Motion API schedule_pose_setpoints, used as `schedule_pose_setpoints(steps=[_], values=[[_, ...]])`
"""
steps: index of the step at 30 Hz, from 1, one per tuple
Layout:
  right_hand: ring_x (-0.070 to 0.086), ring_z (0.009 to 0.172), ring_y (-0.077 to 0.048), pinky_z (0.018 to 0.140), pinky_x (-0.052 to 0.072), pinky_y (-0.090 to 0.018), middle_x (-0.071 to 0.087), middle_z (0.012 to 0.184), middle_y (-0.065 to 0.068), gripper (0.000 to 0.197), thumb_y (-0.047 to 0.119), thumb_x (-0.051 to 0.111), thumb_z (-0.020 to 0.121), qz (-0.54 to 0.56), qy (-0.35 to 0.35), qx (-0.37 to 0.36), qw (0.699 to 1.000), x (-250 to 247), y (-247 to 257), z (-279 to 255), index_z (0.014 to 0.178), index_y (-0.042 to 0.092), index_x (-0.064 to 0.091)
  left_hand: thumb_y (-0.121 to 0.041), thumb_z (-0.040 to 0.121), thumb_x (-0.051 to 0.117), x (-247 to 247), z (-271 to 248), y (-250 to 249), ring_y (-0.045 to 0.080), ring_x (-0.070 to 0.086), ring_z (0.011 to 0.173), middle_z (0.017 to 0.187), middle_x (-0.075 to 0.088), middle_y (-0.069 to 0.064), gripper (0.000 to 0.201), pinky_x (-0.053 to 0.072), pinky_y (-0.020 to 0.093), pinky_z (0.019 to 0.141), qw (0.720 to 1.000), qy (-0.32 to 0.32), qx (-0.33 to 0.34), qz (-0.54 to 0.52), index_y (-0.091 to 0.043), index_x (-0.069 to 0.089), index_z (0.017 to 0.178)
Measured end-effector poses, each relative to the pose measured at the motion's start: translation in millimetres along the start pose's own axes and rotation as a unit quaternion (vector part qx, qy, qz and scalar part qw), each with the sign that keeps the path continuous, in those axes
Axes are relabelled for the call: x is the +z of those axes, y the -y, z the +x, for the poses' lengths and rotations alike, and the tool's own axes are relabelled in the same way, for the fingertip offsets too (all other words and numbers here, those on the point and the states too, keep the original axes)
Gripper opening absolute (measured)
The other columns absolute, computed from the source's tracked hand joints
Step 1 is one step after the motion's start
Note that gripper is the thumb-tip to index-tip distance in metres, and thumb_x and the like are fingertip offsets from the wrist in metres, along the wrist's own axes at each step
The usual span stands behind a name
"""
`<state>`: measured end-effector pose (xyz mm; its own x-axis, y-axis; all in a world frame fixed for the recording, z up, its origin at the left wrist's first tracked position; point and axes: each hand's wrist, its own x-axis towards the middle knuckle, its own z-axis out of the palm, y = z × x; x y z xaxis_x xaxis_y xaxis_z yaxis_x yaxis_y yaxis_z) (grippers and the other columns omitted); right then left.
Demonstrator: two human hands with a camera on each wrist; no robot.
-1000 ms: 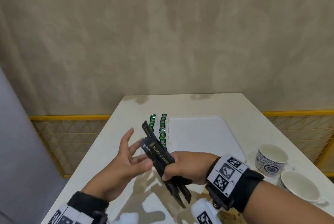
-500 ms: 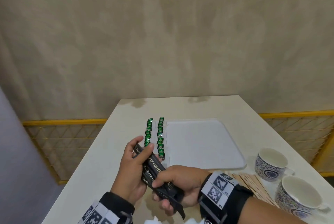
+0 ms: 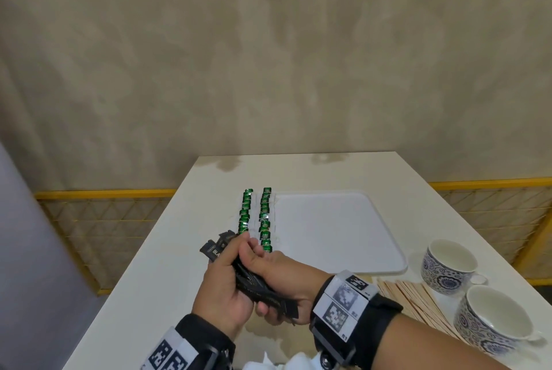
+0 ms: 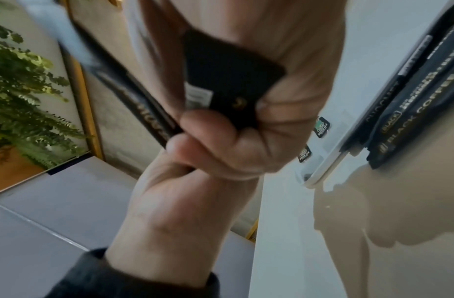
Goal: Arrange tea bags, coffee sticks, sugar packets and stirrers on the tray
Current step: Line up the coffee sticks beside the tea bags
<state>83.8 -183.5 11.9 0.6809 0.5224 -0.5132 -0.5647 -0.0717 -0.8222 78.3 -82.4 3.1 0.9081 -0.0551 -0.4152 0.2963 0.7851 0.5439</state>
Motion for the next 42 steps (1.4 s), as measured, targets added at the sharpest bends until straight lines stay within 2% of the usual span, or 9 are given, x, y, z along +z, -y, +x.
schedule_pose_setpoints(steps=[3,5,7,10,17,26,35,39,42], values=[[0.058,0.046,-0.016,0.045,0.049,-0.022,0.056,0.073,-0.008,0.057,0.068,0.042,0.088,0.011,-0.018,-0.004,1.000,-5,8,-9,0.099,0.013,0.049,-0.014,0.087,0.062,0,0,-8,0.022,0.063,0.056,0.066,0.060,0.013,0.012,0.058,0.033,0.058,0.999,-0.047,0.004,0.016,-0.004,0.060,0.081],[0.060,0.066,-0.017,0.067,0.054,-0.031,0.058,0.085,-0.006,0.055,0.064,0.039,0.093,-0.194,-0.096,-0.041,0.976,-20,10,-15,0.109,0.013,0.051,-0.013,0.089,0.060,-7,2,-17,0.013,0.052,0.044,0.053,0.052,0.003,0.015,0.052,0.023,0.047,0.996,-0.085,0.038,0.005,-0.011,0.054,0.075],[0.057,0.088,-0.017,0.084,0.050,-0.034,0.059,0.103,-0.002,0.048,0.056,0.049,0.092,-0.507,-0.175,-0.072,0.841,-42,8,-17,0.115,0.015,0.055,-0.013,0.089,0.060,-15,-1,-28,0.011,0.050,0.048,0.050,0.053,-0.001,0.015,0.051,0.022,0.048,0.992,-0.107,0.058,-0.015,-0.013,0.052,0.076],[0.053,0.104,-0.021,0.086,0.048,-0.034,0.052,0.118,-0.005,0.042,0.040,0.064,0.087,-0.699,-0.192,-0.034,0.688,-63,-8,-12,0.118,0.014,0.053,-0.014,0.091,0.058,-26,-5,-41,0.010,0.052,0.040,0.046,0.053,-0.002,0.020,0.050,0.020,0.045,0.989,-0.120,0.077,-0.030,-0.014,0.050,0.073],[0.052,0.106,-0.025,0.080,0.037,-0.032,0.050,0.118,-0.006,0.038,0.030,0.064,0.088,-0.761,-0.221,-0.072,0.605,-64,-33,3,0.118,0.011,0.052,-0.018,0.092,0.057,-37,-15,-48,0.011,0.051,0.048,0.045,0.053,-0.002,0.023,0.047,0.027,0.062,0.985,-0.132,0.106,-0.022,-0.014,0.050,0.071],[0.051,0.106,-0.028,0.079,0.036,-0.035,0.050,0.119,-0.010,0.032,0.028,0.054,0.094,-0.772,-0.199,-0.034,0.603,-56,-42,5,0.119,0.008,0.052,-0.017,0.092,0.058,-42,-12,-42,0.013,0.049,0.057,0.047,0.052,-0.001,0.022,0.046,0.028,0.065,0.986,-0.137,0.094,-0.028,-0.014,0.051,0.071],[0.050,0.074,-0.022,0.077,0.041,-0.032,0.061,0.092,-0.005,0.010,0.015,0.053,0.088,-0.765,-0.166,0.001,0.622,-48,-36,6,0.098,0.017,0.050,-0.016,0.090,0.060,-29,-9,-28,0.013,0.050,0.052,0.047,0.054,0.000,0.021,0.046,0.029,0.060,0.988,-0.134,0.075,-0.017,-0.014,0.052,0.070],[0.049,0.076,-0.021,0.072,0.041,-0.030,0.061,0.097,-0.005,0.025,0.026,0.054,0.092,-0.721,-0.147,0.013,0.678,-51,-24,-1,0.112,0.011,0.052,-0.017,0.088,0.065,-32,-6,-24,0.012,0.052,0.047,0.057,0.054,0.001,0.018,0.049,0.027,0.053,0.988,-0.128,0.082,0.010,-0.013,0.055,0.073],[0.048,0.072,-0.020,0.066,0.040,-0.031,0.049,0.080,-0.001,0.016,0.030,0.040,0.099,-0.626,-0.101,-0.044,0.772,-41,2,-21,0.097,0.015,0.043,-0.019,0.076,0.074,-29,-6,-19,0.011,0.052,0.042,0.060,0.053,0.001,0.019,0.050,0.022,0.047,0.989,-0.082,0.105,0.058,-0.013,0.055,0.078]])
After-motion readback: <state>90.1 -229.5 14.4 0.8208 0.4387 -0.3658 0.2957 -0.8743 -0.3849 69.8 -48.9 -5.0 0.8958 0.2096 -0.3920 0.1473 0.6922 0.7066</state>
